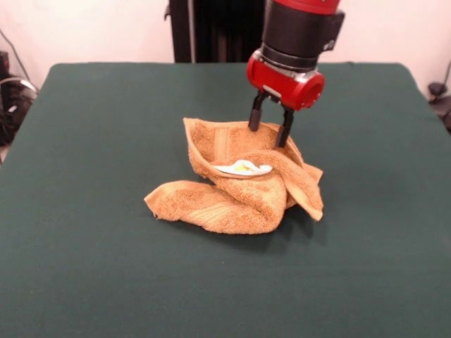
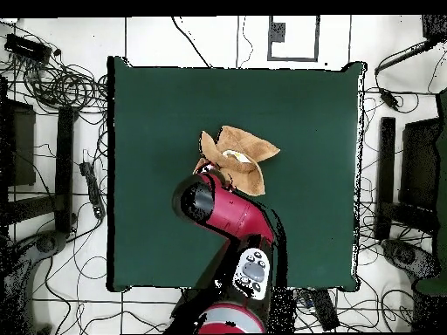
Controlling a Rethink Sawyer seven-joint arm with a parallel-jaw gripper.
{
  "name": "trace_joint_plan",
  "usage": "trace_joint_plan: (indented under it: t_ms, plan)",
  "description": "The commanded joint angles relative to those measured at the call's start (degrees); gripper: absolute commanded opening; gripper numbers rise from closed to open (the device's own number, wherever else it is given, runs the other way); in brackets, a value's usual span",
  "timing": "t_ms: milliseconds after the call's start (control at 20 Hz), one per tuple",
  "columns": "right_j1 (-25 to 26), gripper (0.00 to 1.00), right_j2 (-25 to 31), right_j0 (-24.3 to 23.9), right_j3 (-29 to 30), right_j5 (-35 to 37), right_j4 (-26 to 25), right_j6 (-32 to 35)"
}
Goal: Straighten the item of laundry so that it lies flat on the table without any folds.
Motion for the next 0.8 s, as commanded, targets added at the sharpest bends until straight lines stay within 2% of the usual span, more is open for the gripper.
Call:
trace_joint_plan:
  t_ms: [50, 600, 800]
  plan:
    - [0.7, 1.00, 0.5, 2.5, -2.0, 7.6, 3.4, 12.7]
    - [-1.2, 1.00, -4.0, 4.9, -2.9, 14.8, 2.8, 13.8]
    - [-1.8, 1.00, -3.6, 4.5, -1.5, 14.1, 2.9, 13.6]
